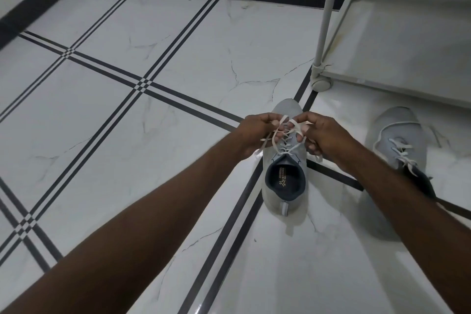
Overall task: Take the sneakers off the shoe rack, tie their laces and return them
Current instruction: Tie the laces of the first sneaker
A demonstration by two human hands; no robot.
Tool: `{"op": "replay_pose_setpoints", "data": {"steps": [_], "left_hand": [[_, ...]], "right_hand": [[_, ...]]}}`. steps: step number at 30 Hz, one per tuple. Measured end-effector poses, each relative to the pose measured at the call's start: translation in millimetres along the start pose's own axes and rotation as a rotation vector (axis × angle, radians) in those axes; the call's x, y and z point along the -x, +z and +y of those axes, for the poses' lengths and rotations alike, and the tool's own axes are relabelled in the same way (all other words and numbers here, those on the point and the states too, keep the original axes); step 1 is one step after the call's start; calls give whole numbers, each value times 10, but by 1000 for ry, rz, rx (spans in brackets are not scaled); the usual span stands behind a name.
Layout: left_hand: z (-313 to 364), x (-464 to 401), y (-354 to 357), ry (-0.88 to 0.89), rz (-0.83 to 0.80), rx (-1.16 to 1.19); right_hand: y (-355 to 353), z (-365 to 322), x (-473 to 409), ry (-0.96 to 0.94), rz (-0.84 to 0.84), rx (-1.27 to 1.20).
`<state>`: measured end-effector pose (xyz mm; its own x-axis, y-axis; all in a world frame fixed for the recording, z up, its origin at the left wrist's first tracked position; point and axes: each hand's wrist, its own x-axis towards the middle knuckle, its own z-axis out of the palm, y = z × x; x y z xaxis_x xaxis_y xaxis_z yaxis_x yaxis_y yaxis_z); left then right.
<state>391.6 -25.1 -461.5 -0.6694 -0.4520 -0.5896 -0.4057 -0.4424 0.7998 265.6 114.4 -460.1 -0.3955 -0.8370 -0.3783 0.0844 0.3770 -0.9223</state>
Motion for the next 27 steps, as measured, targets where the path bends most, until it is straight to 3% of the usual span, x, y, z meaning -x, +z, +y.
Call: {"op": "replay_pose_setpoints", "data": {"steps": [8,15,19,22,27], "left_hand": [[-215,-71,37,-21,0,69],[-229,20,-33,-129,-154,198],[-228,56,17,-89,-143,127],[-234,30,21,-49,-76,170],[-217,60,-67,-24,-147,103]], "right_hand": [[211,86,-13,-117,13,259],[237,90,-20,-177,41,327],[255,99,-44,-135,36,278],[221,139,-72,-4,17,72],[147,179,-150,108,-9,-123]]}}
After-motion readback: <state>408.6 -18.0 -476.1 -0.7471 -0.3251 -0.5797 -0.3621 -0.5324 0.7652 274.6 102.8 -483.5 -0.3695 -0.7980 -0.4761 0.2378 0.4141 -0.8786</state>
